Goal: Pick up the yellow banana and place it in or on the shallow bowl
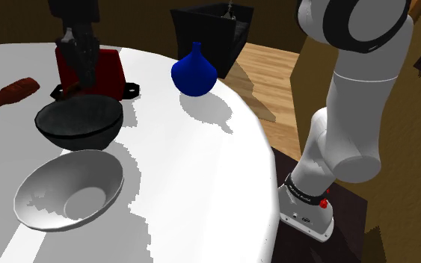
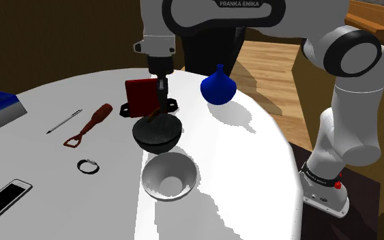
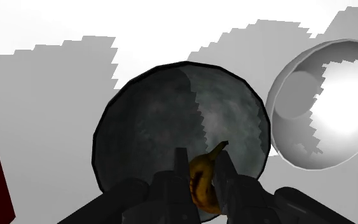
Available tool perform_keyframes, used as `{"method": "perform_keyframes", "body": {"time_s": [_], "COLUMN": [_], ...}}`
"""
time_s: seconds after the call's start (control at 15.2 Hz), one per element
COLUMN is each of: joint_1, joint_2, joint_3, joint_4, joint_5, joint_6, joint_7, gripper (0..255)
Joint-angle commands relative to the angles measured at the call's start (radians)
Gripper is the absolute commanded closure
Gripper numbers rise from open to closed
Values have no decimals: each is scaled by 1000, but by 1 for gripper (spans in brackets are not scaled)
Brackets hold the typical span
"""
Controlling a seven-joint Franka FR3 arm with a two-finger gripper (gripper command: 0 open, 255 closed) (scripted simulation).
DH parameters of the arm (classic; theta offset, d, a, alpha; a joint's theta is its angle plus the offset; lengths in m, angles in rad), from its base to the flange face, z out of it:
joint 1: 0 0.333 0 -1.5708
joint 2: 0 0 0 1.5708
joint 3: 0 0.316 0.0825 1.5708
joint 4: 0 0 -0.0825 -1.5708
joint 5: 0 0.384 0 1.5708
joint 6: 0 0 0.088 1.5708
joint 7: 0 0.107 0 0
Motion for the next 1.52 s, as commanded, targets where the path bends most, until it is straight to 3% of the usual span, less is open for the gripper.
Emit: {"method": "perform_keyframes", "body": {"time_s": [0.0,0.53,1.06,1.12,1.45], "joint_1": [0,-1,-1,-1,-1], "joint_2": [-6,-22,-22,-22,-22], "joint_3": [0,-1,-1,-1,-1], "joint_4": [-35,-170,-169,-169,-169], "joint_5": [1,5,5,5,5], "joint_6": [29,146,146,146,146], "joint_7": [-5,-24,-24,-24,-24], "gripper": [255,255,255,0,0]}}
